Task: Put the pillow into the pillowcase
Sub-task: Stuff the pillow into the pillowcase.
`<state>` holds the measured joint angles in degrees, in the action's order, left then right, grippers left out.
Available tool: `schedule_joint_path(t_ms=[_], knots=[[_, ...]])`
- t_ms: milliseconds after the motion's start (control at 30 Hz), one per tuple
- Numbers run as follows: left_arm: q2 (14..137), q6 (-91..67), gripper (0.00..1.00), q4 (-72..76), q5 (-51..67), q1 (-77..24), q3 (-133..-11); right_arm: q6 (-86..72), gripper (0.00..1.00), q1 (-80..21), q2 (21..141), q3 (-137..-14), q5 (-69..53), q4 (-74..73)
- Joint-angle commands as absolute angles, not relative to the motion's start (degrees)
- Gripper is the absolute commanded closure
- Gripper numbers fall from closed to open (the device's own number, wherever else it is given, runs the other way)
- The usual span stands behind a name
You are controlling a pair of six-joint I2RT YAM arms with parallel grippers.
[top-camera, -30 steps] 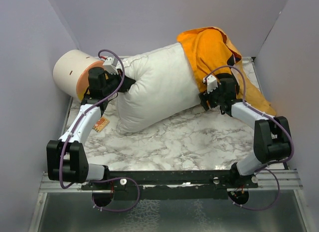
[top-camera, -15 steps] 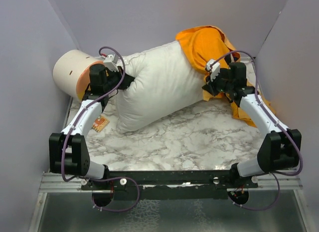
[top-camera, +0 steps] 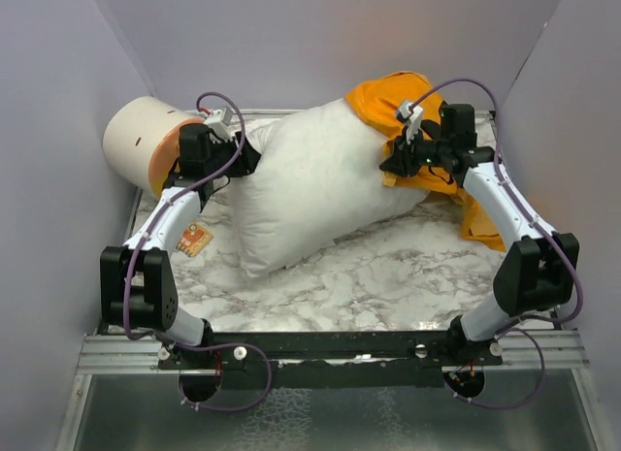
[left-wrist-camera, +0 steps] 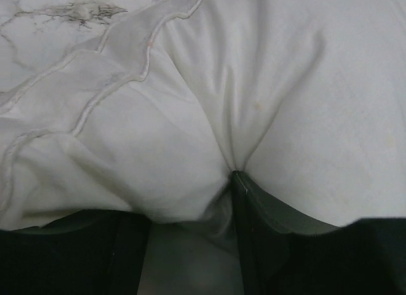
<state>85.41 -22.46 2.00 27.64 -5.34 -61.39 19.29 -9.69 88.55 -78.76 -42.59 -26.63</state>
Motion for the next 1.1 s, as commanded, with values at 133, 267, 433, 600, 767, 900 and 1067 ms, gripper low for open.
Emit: schedule_joint_path(t_ms=[133,267,433,600,767,900,1067], knots=[[76.79,-10.64,0.23,-13.27,11.86,-5.73,-65.7,22.69,0.51,-5.52,86.95,-74.06,-52.49,-32.49],[70.25,-6.54,0.18,-16.82,4.45,-5.52,-66.9,23.58,0.29,-3.19,80.76,-70.81,-57.8,-31.46],[64.98,-6.47,0.2,-19.9,7.74,-5.66,-68.98,23.65,0.16,2.44,75.2,-66.34,-63.48,-29.19],[62.68,-5.81,0.22,-16.74,10.44,-18.89,-66.94,20.7,0.15,10.46,73.29,-62.24,-70.85,-24.76],[63.17,8.73,0.21,-8.92,0.33,-43.3,-60.92,16.86,0.15,17.19,74.05,-59.51,-73.64,-21.12],[66.81,29.5,0.16,-2.55,-7.52,-56.97,-55.56,15.41,0.15,19.94,75.64,-58.13,-74.74,-19.89],[76.92,48.53,0.12,2.23,-15.93,-60.47,-55.29,15.61,0.15,21.25,77.47,-57.57,-75.22,-20.13]])
